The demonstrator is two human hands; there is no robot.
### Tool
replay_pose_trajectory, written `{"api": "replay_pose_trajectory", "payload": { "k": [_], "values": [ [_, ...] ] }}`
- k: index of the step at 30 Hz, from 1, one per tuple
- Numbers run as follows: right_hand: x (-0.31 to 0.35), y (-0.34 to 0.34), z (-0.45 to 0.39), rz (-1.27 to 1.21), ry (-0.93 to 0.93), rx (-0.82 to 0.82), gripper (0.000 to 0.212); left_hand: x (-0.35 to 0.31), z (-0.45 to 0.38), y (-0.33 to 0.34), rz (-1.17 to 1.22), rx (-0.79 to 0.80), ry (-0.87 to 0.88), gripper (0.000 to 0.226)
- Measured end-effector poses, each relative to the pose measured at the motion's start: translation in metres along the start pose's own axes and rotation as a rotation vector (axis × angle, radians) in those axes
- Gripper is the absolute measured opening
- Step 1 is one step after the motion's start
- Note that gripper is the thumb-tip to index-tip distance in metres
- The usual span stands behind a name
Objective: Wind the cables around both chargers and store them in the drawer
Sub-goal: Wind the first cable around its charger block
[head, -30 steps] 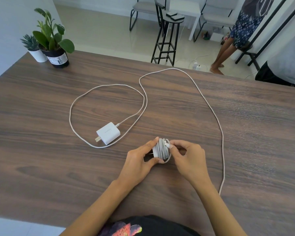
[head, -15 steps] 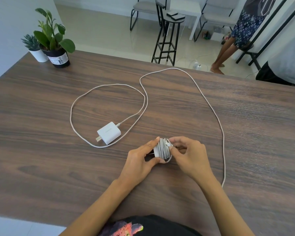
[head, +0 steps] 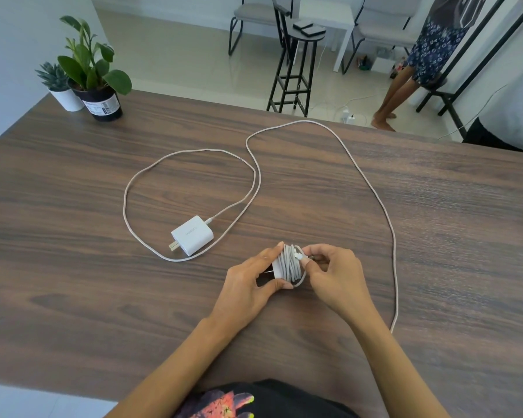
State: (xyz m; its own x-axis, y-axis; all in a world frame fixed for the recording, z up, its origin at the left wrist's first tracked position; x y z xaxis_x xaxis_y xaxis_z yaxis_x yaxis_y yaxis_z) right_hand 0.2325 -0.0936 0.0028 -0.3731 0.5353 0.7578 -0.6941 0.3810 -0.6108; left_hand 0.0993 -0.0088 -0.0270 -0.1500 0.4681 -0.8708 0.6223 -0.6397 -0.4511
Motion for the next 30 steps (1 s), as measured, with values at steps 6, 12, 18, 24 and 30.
{"api": "replay_pose_trajectory", "payload": {
  "k": [6, 12, 18, 24, 30],
  "values": [
    [-0.009, 0.001, -0.003, -0.137, 0.073, 0.022, 0.011, 0.0, 0.0, 0.0, -0.015, 0.0, 0.011, 0.065],
    [-0.006, 0.002, -0.004, -0.121, 0.029, 0.051, 0.009, 0.003, 0.0, 0.0, -0.015, -0.017, 0.005, 0.066],
    [-0.003, -0.004, -0.004, -0.14, 0.01, 0.07, 0.011, 0.006, 0.0, 0.001, -0.013, -0.016, 0.001, 0.067],
    [-0.004, -0.004, -0.002, -0.21, -0.029, -0.008, 0.012, 0.007, 0.0, 0.0, -0.023, -0.037, -0.004, 0.067],
    [-0.003, 0.0, 0.004, -0.232, -0.09, -0.052, 0.019, 0.009, 0.0, -0.002, -0.009, -0.062, -0.037, 0.07]
  ]
}}
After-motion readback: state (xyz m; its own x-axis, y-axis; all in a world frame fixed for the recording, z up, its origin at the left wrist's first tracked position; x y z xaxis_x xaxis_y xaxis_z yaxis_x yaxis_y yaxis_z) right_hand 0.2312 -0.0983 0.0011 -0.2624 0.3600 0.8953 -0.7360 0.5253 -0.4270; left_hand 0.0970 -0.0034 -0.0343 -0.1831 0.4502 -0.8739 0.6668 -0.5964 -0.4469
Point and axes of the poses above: each hand's wrist, its own z-axis away from the middle knuckle, its own y-axis out of the palm, x = y × z, the point moved 7 cm from there along -z, towards the middle knuckle, and after that the axes turned 6 degrees about x, right-handed, at the moved point
